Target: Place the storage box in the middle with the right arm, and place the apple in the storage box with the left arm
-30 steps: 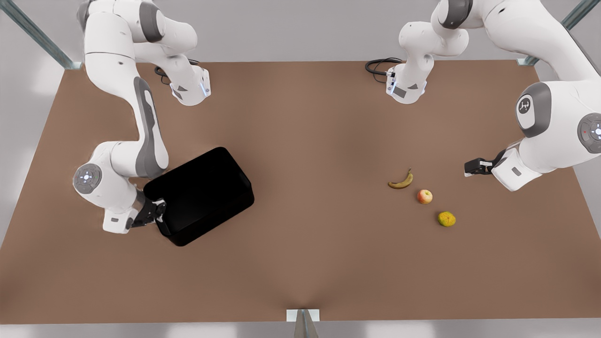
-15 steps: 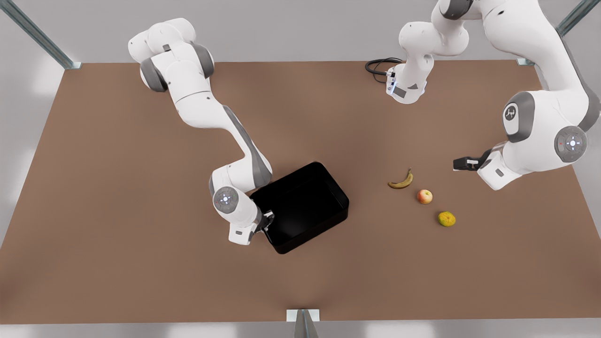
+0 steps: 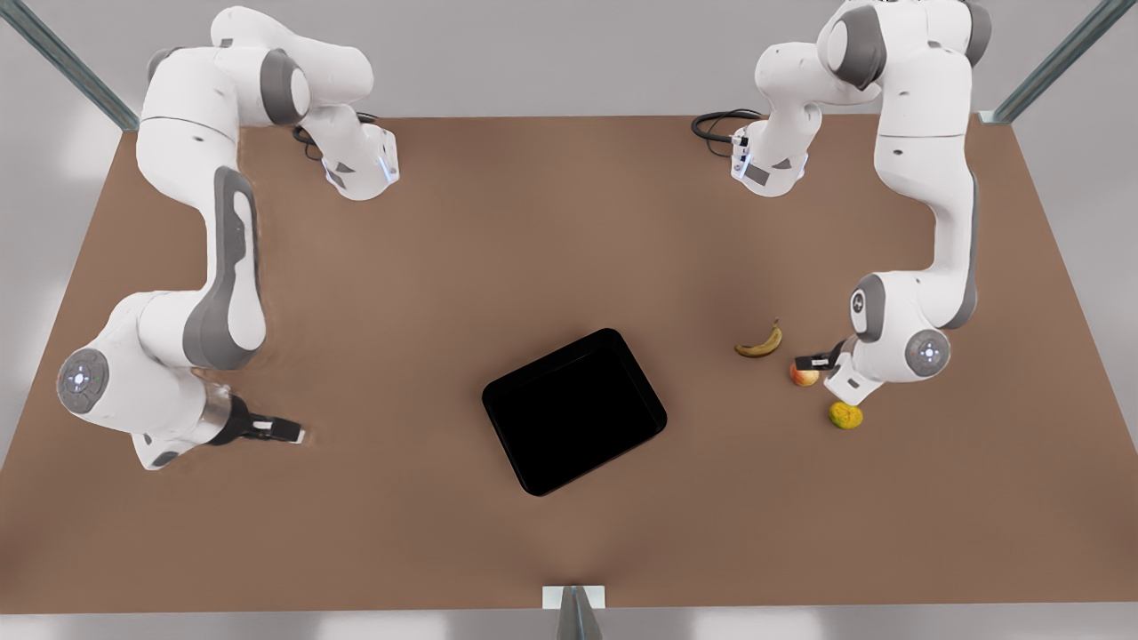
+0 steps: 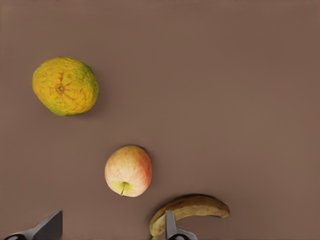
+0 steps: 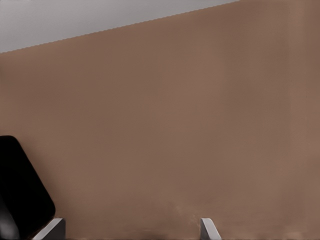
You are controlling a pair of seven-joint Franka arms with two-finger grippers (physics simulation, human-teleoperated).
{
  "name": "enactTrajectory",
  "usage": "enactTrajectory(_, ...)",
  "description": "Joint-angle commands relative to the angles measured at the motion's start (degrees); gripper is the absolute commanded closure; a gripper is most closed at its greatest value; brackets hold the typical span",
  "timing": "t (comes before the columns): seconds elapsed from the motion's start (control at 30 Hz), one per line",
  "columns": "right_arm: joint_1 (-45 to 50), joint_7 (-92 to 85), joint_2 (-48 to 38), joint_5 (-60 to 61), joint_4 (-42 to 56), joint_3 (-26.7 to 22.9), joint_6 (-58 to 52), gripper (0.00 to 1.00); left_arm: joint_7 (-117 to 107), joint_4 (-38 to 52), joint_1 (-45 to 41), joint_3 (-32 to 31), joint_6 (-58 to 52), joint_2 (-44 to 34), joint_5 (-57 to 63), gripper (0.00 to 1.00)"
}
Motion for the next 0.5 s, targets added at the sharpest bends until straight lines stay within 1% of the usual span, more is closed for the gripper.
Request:
enactTrajectory(0.0, -2.68, -6.23, -5.89, -10.46, -0.2, -0.36, -22.28, 0.0, -4.77, 0.01, 0.02, -0.04, 7.7, 0.74, -0.22, 0.0)
enactTrajectory(0.03, -2.33, -6.23, -10.45, -12.48, -0.64, -0.27, -23.76, 0.0, -4.77, 0.01, 0.02, -0.04, 7.7, 1.08, -0.22, 0.0)
enactTrajectory(0.07, -1.63, -6.15, -15.37, -15.12, -0.64, 0.08, -28.33, 0.0, -4.77, 0.01, 0.02, -0.04, 7.61, 1.61, -0.22, 0.0)
enactTrajectory(0.1, -0.57, -5.97, -18.19, -15.3, -0.73, 0.34, -30.36, 0.0, -4.77, -0.6, 0.02, -0.04, 7.53, 1.79, -0.22, 0.0)
enactTrajectory(0.17, -0.57, -6.06, -23.04, -15.39, -3.28, 1.84, -30.19, 0.0, -4.77, -1.49, 0.02, -0.04, 7.53, 1.97, -0.22, 0.0)
enactTrajectory(0.27, -0.66, -6.06, -25.59, -15.74, -5.03, 2.63, -29.57, 0.0, -4.77, -1.49, 0.02, -0.22, 7.44, 3.46, -0.22, 0.0)
enactTrajectory(0.47, -0.75, -6.15, -25.32, -15.83, -5.91, 2.8, -29.66, 0.0, -4.77, -1.48, 0.02, -0.31, 8.49, 6.97, -0.22, 0.0)
